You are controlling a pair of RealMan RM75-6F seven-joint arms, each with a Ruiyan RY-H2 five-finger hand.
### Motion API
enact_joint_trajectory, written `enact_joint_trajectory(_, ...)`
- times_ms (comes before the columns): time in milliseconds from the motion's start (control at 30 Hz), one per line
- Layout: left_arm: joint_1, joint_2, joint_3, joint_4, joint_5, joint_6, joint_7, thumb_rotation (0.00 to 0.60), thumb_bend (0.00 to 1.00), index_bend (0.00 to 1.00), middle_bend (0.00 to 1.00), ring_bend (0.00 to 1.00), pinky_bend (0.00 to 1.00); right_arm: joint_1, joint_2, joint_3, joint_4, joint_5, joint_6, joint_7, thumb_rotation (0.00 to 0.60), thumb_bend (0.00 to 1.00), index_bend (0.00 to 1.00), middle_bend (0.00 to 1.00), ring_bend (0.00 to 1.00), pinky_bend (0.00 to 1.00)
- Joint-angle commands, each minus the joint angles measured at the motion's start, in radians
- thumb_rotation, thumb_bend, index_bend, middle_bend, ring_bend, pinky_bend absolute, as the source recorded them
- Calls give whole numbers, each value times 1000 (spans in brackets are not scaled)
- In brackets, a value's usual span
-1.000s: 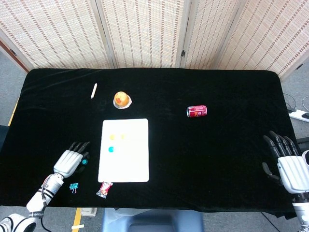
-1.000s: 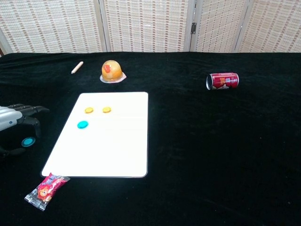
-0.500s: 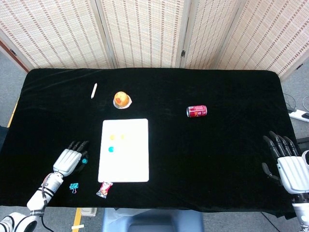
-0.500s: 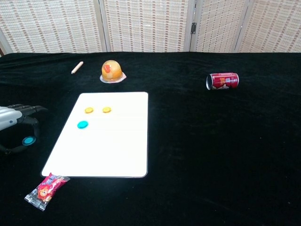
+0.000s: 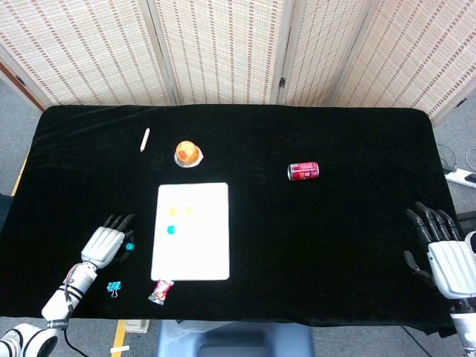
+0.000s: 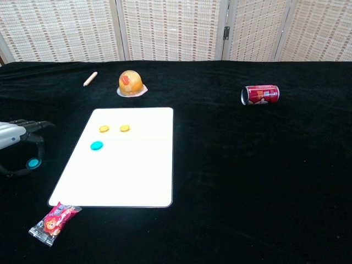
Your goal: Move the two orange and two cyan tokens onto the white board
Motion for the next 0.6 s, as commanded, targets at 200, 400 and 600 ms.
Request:
enact_joint_trajectory(200,-33,40,-18,-72,29,2,3,600,414,493,55,0,0,-1,1,0,0,-1,2,1,600,459,0,0,0,0)
enact_joint_trajectory(400,-91,54,-54,-143,34,-35,16,600,414,490,55,0,0,-1,-1,1,5,0,2,8,600,459,0,0,0,0)
enact_joint_trajectory(600,-157,27,-105,-171,4,-88,48,600,414,486,55,0,0,0,-1,2,11,4,0,13,600,459,0,0,0,0)
